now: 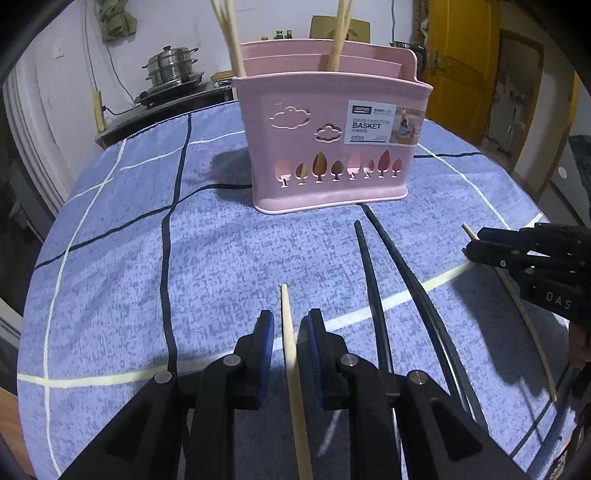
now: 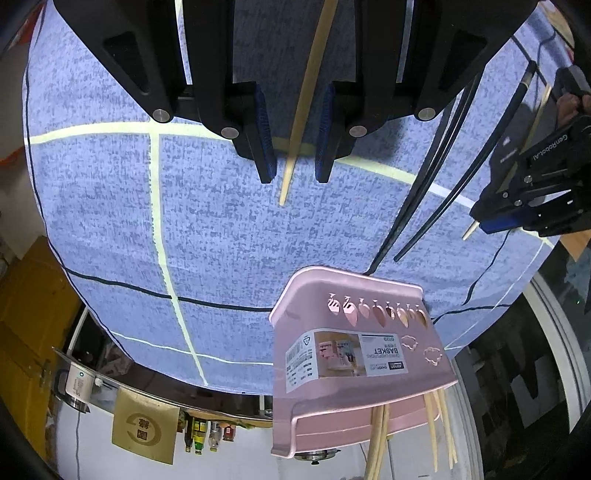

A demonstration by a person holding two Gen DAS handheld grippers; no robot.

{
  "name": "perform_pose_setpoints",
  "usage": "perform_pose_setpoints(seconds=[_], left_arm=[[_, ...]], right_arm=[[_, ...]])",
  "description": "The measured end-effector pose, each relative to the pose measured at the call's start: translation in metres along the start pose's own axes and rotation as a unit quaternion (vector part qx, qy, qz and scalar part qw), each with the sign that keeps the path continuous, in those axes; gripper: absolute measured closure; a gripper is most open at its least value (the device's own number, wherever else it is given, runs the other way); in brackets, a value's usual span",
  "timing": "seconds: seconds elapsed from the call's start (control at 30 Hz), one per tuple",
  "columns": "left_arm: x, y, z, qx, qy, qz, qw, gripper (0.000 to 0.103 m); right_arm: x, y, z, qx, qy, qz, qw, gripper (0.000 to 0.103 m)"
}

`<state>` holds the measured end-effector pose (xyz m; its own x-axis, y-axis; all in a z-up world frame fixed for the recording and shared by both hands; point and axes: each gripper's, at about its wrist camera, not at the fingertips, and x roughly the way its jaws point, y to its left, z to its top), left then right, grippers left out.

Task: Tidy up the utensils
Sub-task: 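Close the left tool on a wooden chopstick while the right tool grasps another, then lift the left tool's chopstick upright toward the pink basket while the right tool carries its own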

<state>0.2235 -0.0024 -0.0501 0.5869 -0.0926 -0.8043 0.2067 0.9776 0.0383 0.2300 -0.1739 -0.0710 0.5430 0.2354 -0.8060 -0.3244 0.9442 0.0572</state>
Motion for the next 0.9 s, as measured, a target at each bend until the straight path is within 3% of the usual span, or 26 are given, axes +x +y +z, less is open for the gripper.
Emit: perform_pose_setpoints(seconds=[0.3, 0.57, 0.9], left_arm=[[0.005, -0.005, 0.009, 0.002, 0.008, -0.006, 0.9999, 0.097], [-0.004, 0.002, 0.012, -0.015, 0.003, -0.005, 0.9999, 0.098], [-0.053, 0.010, 0.031, -0.021, -0.049, -0.021, 0.9984, 0.098]], right_arm=[[0.003, 0.001, 0.005, 0.006, 0.003, 0.005, 1.000, 0.097], [-0.010, -0.005, 0.008, 0.019, -0.013, 0.023, 0.999, 0.098], [-0.048, 0.003, 0.024, 0.015, -0.061, 0.039, 0.997, 0.098]])
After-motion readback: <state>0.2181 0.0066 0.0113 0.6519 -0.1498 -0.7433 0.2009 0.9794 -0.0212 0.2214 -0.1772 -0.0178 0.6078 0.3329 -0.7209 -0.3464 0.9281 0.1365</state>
